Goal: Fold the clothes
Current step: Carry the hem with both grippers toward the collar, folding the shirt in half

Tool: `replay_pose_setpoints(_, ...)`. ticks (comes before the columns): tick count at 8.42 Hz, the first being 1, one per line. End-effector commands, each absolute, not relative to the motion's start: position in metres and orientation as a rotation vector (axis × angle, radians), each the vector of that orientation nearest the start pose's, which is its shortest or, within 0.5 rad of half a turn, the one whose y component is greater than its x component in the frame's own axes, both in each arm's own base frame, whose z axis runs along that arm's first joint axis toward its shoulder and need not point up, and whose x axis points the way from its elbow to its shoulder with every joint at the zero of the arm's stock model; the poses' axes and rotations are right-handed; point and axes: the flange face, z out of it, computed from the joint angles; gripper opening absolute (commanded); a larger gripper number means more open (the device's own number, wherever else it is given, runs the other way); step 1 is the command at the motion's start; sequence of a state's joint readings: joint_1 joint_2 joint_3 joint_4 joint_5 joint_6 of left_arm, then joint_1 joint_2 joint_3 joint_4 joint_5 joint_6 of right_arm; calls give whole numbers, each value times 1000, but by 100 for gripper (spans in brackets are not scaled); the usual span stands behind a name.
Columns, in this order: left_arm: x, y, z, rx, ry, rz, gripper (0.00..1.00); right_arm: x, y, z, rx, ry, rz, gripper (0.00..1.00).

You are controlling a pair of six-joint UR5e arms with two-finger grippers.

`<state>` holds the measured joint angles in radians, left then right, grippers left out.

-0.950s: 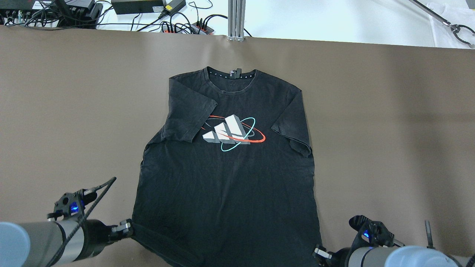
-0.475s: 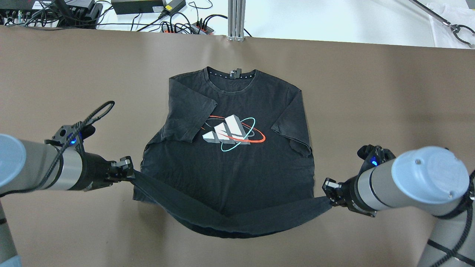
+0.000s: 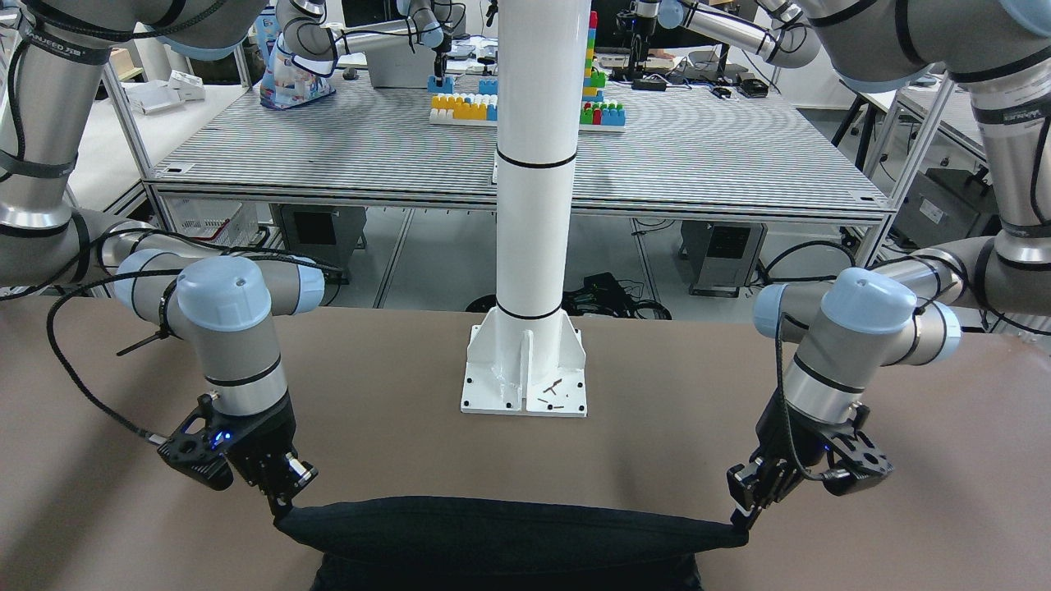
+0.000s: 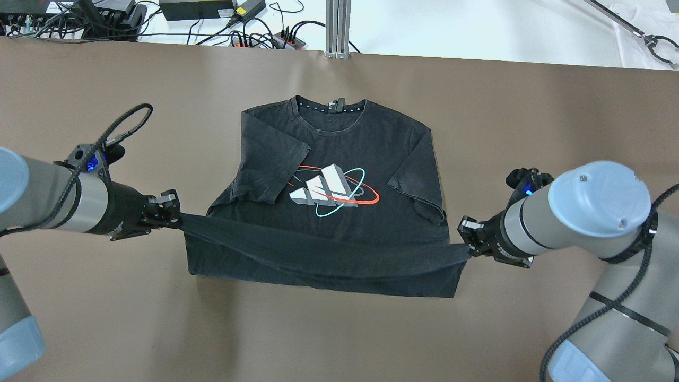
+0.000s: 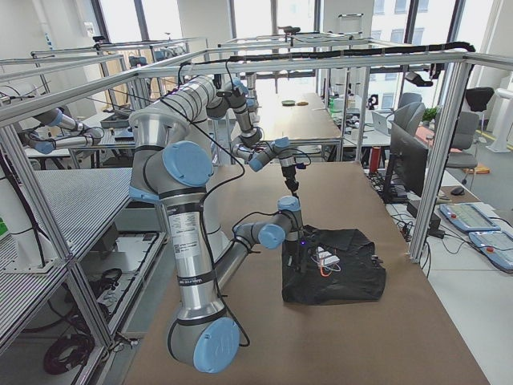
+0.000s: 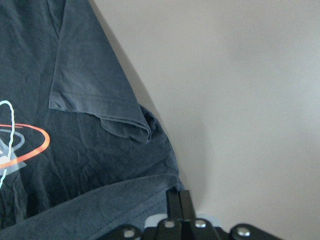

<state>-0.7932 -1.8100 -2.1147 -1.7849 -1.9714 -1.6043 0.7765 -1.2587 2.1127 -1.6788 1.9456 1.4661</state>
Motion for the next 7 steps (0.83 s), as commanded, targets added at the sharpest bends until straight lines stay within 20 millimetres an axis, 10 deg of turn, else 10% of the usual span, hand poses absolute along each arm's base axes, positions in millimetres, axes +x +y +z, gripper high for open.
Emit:
replay_pose_setpoints(1, 296, -505, 254, 65, 1048, -597, 0, -321, -520, 262, 51, -790, 492, 0)
replay_pose_setpoints(4, 340, -577, 249, 63, 991, -635, 0, -339, -595, 294, 121, -757, 514, 0)
replay_pose_setpoints(7, 364, -628, 316, 104, 993, -637, 0, -352, -628, 310, 161, -765, 519, 0)
